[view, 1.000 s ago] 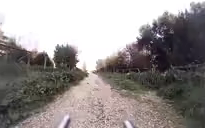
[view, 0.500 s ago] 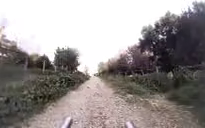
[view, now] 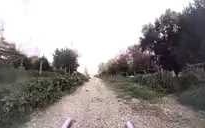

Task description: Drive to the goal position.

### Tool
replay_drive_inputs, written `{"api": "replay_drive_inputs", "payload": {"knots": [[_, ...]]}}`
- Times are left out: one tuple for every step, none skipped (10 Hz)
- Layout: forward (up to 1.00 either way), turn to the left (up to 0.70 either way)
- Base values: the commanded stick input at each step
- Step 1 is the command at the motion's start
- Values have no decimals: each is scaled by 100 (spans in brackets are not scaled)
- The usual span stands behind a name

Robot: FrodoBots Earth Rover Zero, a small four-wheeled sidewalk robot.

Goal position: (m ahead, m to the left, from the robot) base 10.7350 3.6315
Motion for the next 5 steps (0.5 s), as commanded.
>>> {"api": "replay_drive_inputs", "payload": {"knots": [[70,0],[70,0],[70,0],[70,0],[70,0]]}}
